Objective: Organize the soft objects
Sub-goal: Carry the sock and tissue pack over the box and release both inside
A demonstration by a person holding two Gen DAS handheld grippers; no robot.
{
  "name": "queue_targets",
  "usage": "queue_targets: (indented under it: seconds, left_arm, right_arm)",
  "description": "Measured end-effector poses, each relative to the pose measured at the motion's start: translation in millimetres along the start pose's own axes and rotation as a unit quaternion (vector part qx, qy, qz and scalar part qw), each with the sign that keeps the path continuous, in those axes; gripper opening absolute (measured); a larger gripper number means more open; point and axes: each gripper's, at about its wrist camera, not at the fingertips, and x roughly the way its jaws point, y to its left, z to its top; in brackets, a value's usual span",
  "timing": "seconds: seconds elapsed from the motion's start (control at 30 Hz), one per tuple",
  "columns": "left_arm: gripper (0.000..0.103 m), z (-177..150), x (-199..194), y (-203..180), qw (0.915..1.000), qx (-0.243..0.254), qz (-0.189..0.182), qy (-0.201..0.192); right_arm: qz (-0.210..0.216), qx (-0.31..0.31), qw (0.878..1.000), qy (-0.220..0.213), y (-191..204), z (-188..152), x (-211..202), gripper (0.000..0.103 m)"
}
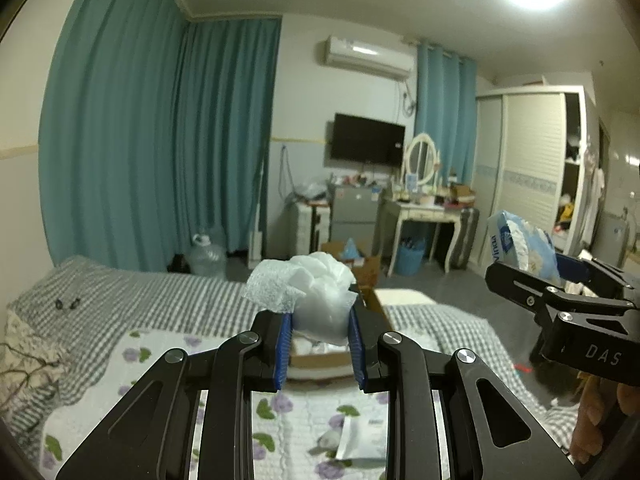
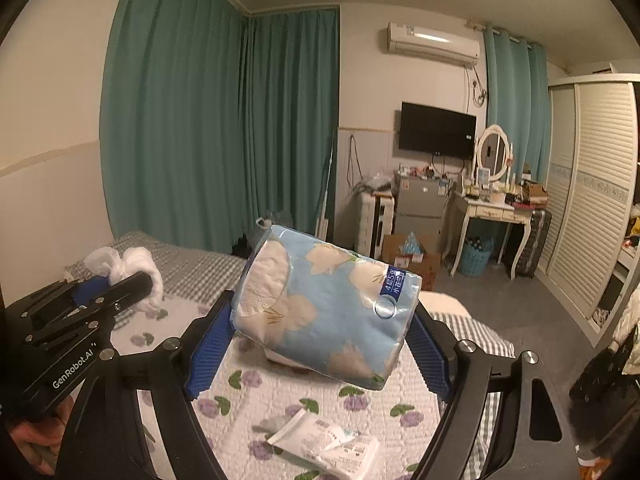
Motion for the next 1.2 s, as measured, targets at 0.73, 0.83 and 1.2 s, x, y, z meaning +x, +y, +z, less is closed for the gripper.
queue_targets:
  seconds: [0.73,0.83,1.2]
  left_arm:
    - [0.024,23,114,6,0.9996,-0.003,-0.002,0.027]
    - [0.024,20,142,7,0.9989,-0.005,-0.004,0.047]
    - [0.024,-13,256,7,0.9913,-0.015,-0.012,0.131]
  right_arm:
    - [-0.001,-0.017,1.0,0.009,-16,28,100,0.081]
    - [-0.001,-0.011,1.0,0.026,-27,25,132,0.081]
    - [0.009,-0.006,0.994,0.105,-49,-18,260,0.081]
